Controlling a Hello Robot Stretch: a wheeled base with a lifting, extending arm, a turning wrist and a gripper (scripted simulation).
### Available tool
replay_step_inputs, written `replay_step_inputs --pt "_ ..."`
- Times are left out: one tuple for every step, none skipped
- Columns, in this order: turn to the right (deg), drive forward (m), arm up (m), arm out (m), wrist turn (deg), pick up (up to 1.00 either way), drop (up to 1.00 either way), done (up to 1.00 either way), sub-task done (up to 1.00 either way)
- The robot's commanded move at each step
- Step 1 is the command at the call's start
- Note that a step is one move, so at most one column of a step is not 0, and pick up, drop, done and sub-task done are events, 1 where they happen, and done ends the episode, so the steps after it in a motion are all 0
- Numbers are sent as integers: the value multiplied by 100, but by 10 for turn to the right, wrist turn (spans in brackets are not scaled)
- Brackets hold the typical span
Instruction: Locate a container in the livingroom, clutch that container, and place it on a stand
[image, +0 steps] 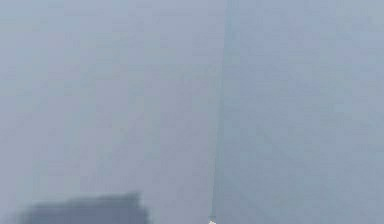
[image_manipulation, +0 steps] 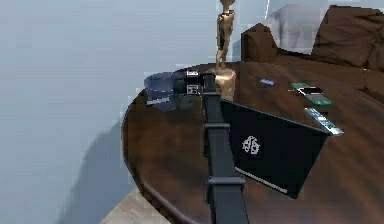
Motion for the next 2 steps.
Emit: replay_step_inputs --pt "0 0 12 0 0 0 0 0 0" --pt "0 0 0 0 -450 0 0 0 0"
